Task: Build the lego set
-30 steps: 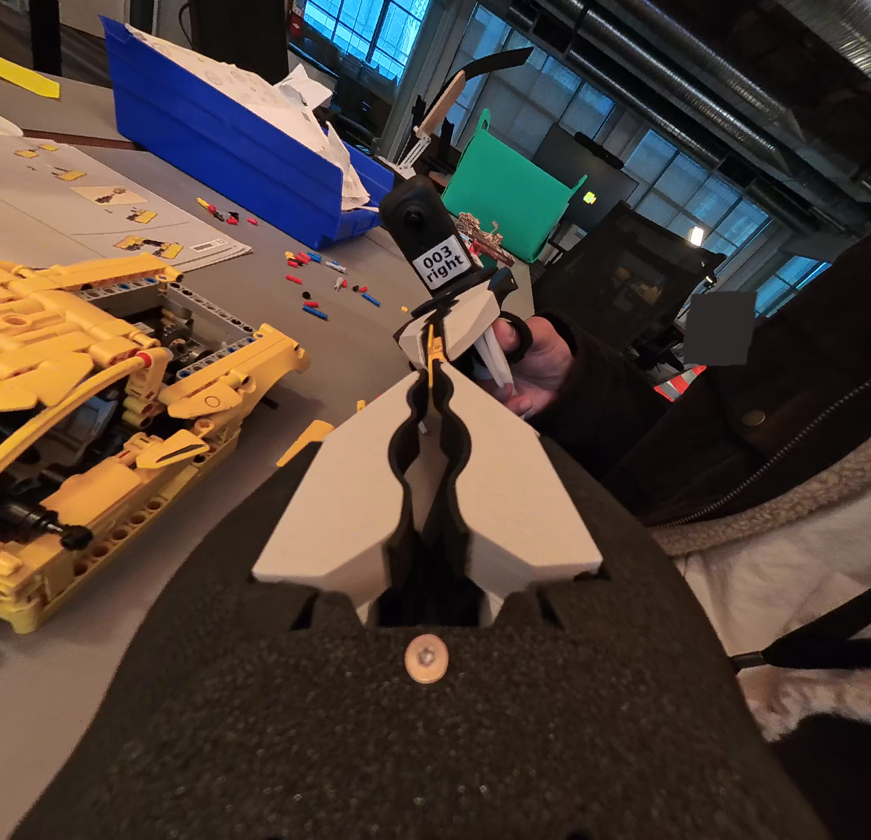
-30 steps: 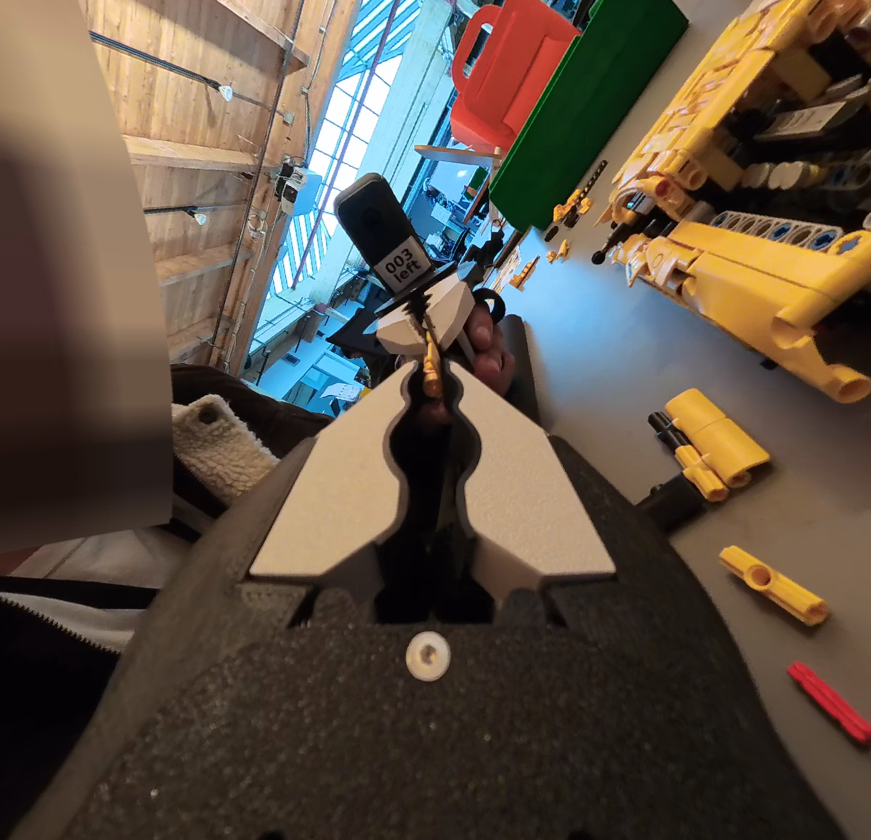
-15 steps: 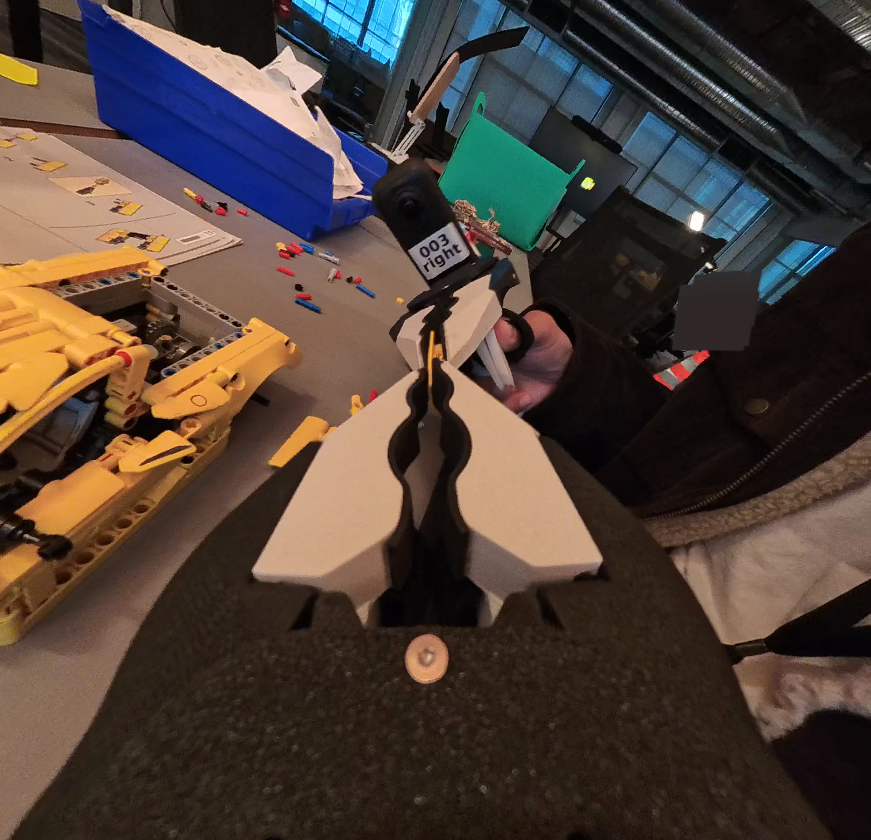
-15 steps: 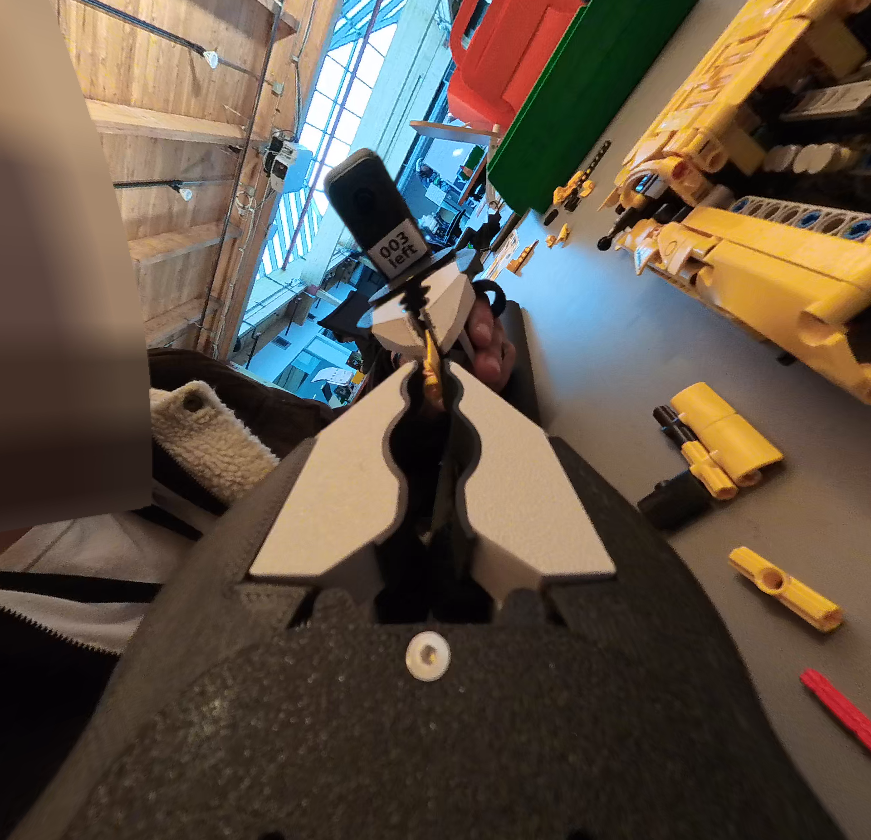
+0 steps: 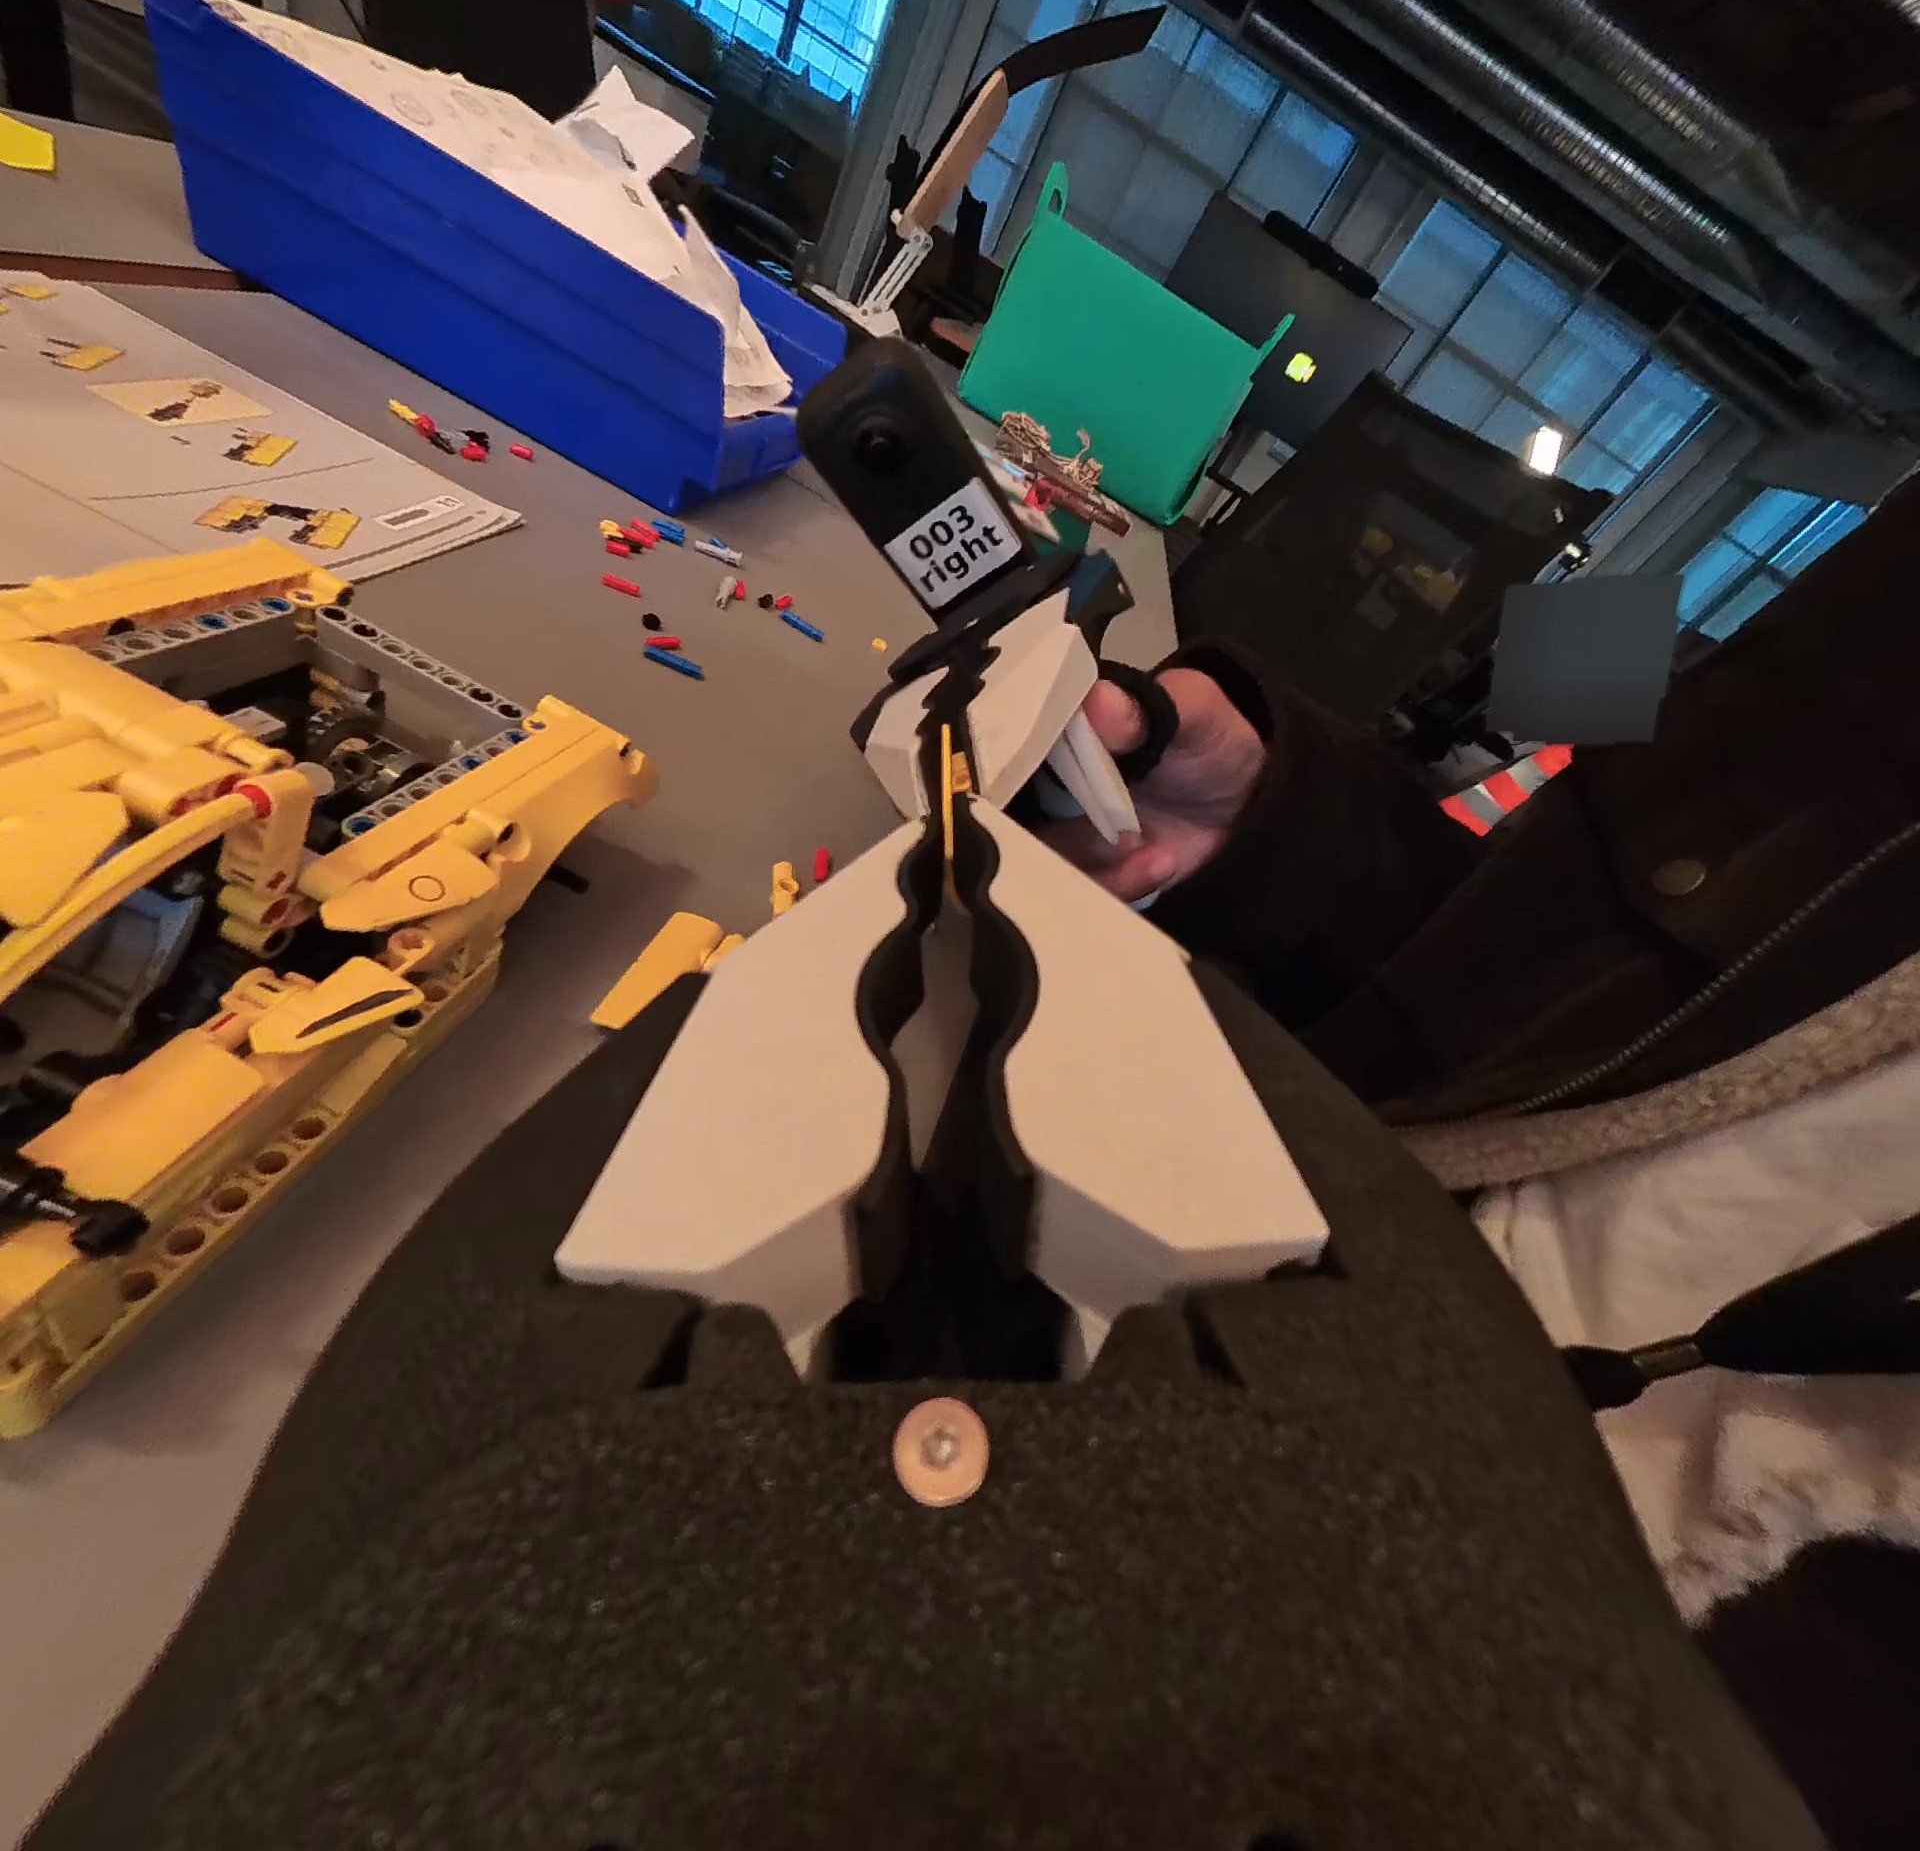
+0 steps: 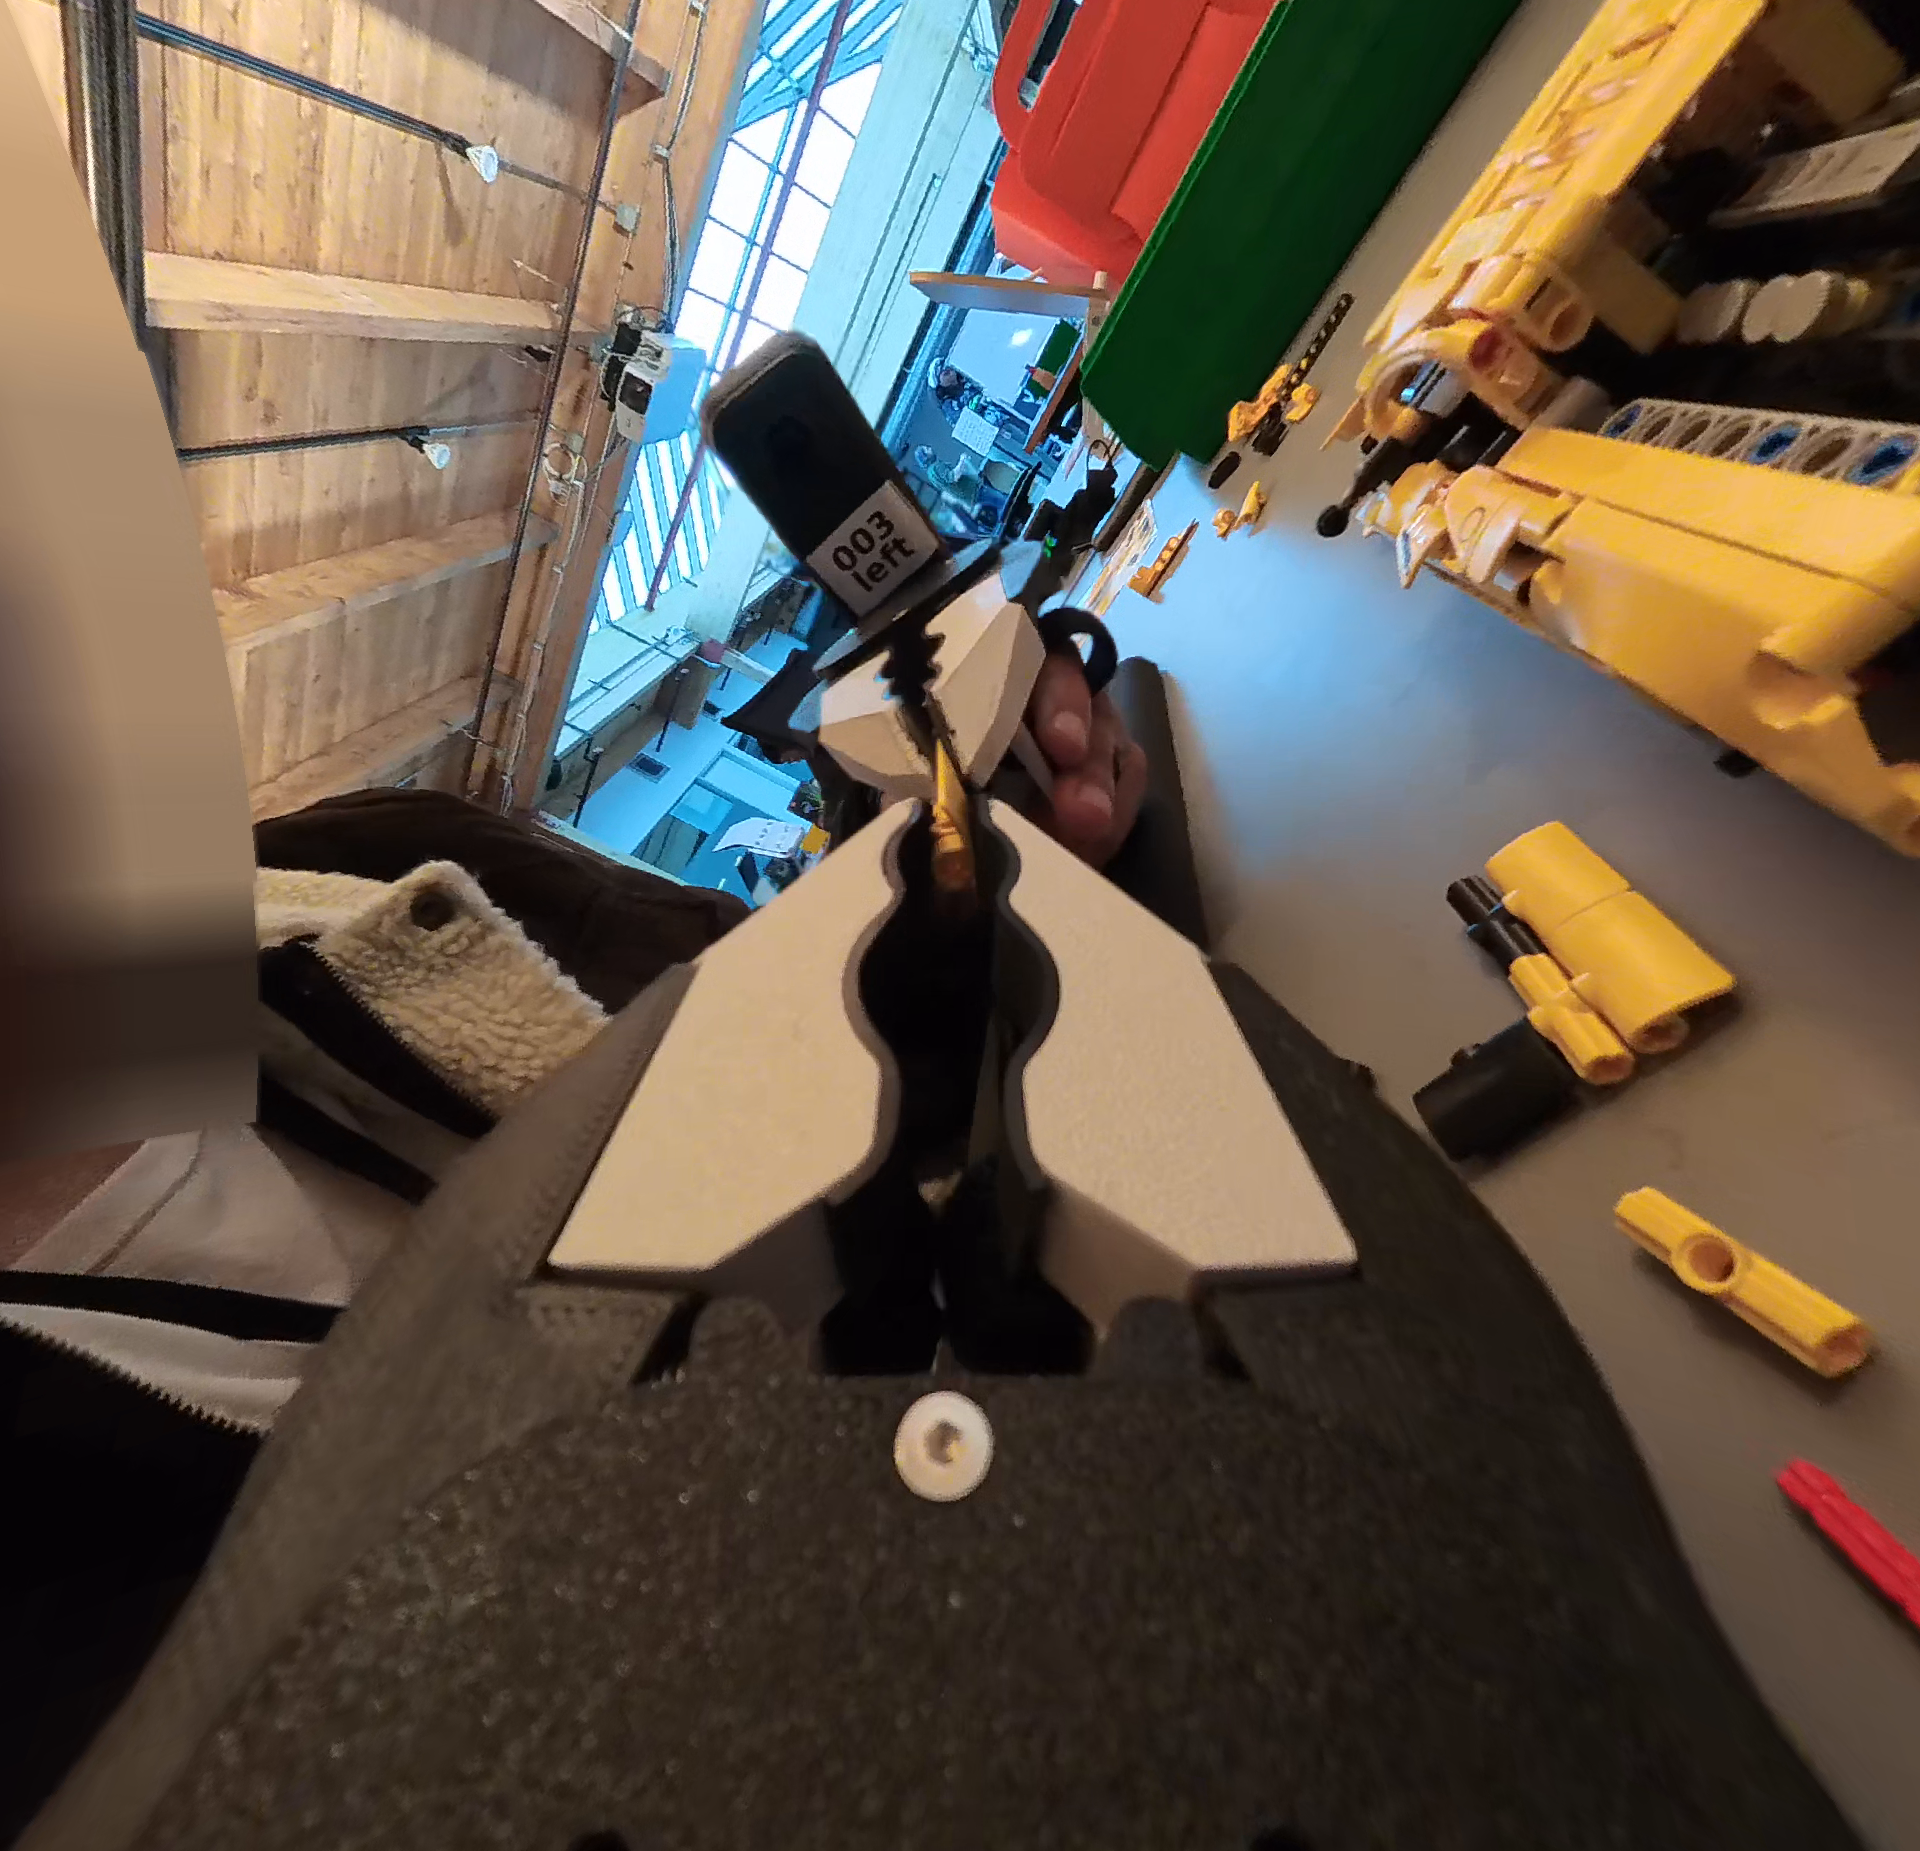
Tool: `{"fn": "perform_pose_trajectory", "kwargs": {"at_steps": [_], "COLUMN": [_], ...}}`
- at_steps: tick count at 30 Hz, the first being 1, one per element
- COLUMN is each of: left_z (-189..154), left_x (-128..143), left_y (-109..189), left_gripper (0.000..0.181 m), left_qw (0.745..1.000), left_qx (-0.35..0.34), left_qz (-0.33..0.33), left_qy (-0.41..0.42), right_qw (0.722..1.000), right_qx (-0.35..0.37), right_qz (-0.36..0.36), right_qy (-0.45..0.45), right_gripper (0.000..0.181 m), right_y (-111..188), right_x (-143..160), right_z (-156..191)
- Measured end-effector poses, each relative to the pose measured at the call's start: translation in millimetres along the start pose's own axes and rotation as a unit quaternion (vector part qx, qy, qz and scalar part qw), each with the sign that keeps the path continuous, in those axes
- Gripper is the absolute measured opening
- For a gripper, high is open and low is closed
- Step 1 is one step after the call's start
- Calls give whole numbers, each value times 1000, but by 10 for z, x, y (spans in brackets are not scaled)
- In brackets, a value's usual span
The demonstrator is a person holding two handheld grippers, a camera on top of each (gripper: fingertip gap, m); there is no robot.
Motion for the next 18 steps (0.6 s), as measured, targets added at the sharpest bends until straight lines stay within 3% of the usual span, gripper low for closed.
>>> {"fn": "perform_pose_trajectory", "kwargs": {"at_steps": [2, 4, 8, 10, 12, 15, 17, 18], "left_z": [2, -11, 131, 267, 428, 761, 933, 972], "left_x": [-25, -126, -618, -929, -1211, -1415, -1405, -1362], "left_y": [14, 67, 186, 157, 50, -227, -371, -413], "left_gripper": [1, 1, 1, 1, 0, 0, 1, 1], "left_qw": [1000, 1000, 998, 997, 997, 991, 987, 987], "left_qx": [4, 2, -10, -27, -50, -100, -115, -109], "left_qz": [-3, -27, -65, -65, -64, -53, -58, -67], "left_qy": [4, -5, 22, 21, -8, -74, -94, -93], "right_qw": [1000, 999, 973, 937, 877, 787, 765, 775], "right_qx": [2, 15, 135, 225, 338, 466, 499, 491], "right_qz": [1, -3, -9, -13, -16, -21, -28, -34], "right_qy": [18, 49, 186, 267, 341, 404, 406, 396], "right_gripper": [7, 21, 28, 30, 29, 34, 39, 41], "right_y": [-17, 2, 307, 524, 813, 1250, 1437, 1450], "right_x": [-22, -105, -676, -1105, -1529, -1913, -1899, -1830], "right_z": [17, 84, 391, 536, 535, 206, -101, -204]}}
Point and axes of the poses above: each gripper's, where its closed fingertips meet, y back along the fingers, x out of its underside, z = x × y across the jaws, the point moved 4 cm from there along y, back along the fingers, and after that the axes turned 15 degrees about -x, right-handed, at the moved point
